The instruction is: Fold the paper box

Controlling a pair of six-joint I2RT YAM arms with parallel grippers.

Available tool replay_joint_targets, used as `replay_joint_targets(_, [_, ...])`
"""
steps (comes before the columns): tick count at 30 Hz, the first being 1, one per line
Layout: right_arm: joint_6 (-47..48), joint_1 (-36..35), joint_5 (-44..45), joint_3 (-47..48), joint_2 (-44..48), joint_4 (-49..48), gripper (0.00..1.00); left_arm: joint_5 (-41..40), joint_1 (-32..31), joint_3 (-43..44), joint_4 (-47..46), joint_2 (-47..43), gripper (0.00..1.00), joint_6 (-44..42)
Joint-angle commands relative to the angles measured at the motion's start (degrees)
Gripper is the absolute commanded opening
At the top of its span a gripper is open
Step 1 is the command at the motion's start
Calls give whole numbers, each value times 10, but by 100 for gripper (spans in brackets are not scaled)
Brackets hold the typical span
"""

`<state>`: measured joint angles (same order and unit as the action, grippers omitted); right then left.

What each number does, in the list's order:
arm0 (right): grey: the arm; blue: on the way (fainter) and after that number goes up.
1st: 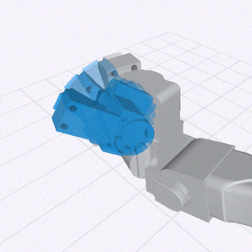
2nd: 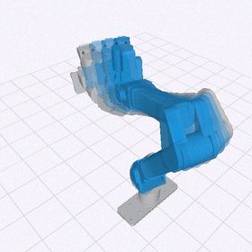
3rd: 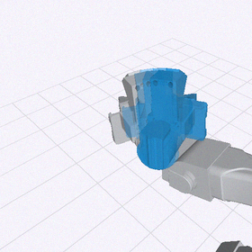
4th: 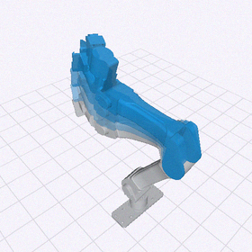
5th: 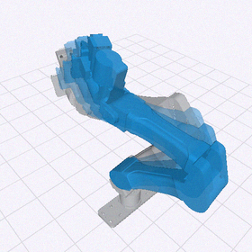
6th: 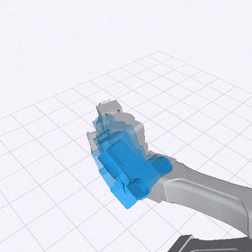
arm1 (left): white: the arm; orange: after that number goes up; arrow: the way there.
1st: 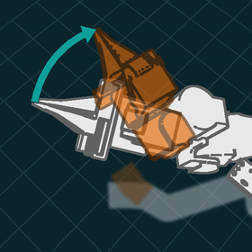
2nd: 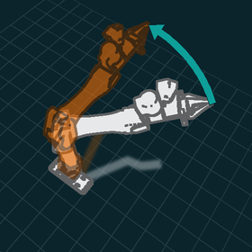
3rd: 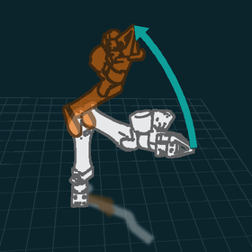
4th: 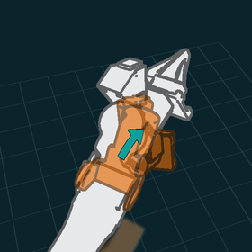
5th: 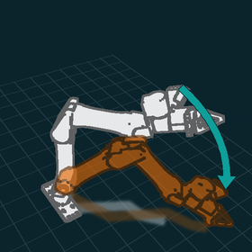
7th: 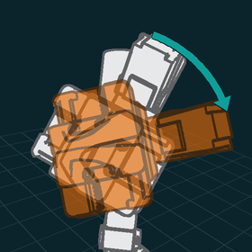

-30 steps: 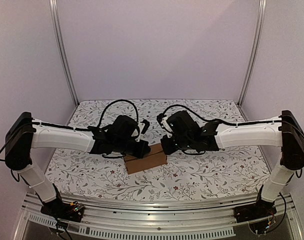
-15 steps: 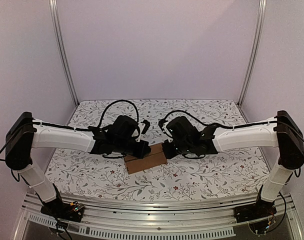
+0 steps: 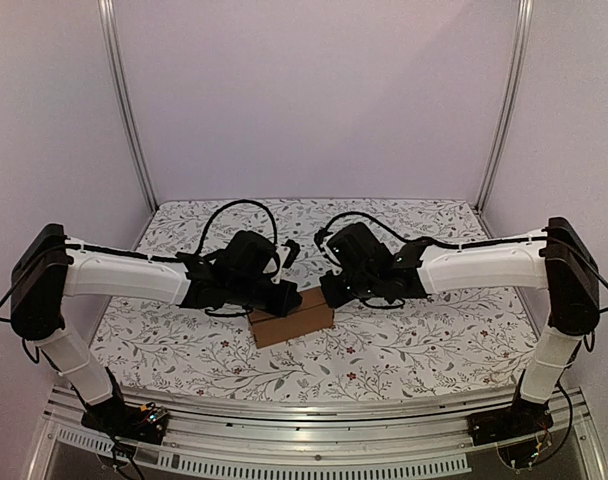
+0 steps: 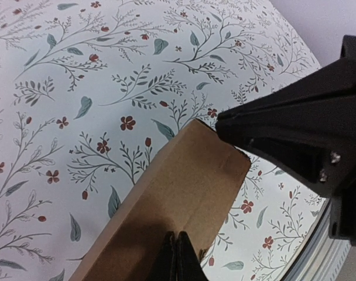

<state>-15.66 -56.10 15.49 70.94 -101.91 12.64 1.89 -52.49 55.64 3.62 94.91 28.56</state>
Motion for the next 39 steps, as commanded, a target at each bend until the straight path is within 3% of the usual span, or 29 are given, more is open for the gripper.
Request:
replay_joint_targets(1, [-27,3,-32,-35,-45,-2,0,4,-2,-20,49,24,2,2])
replay_joint_targets(8, [-36,4,-21,-71,-14,-1,0,9,-2,-17,46,28,2,2])
replay_joint_targets(17, [-11,2,-44,-7,51,28,0,11,-2,-8,50,29,2,1])
replay_joint_targets(26, [-38,-6,-103,10,10,21,0,16,-3,-6,49,31,2,4])
replay_joint_targets(39, [-42,-9,-81,-53,-23,29,0,19,-8,-4,45,26,2,7])
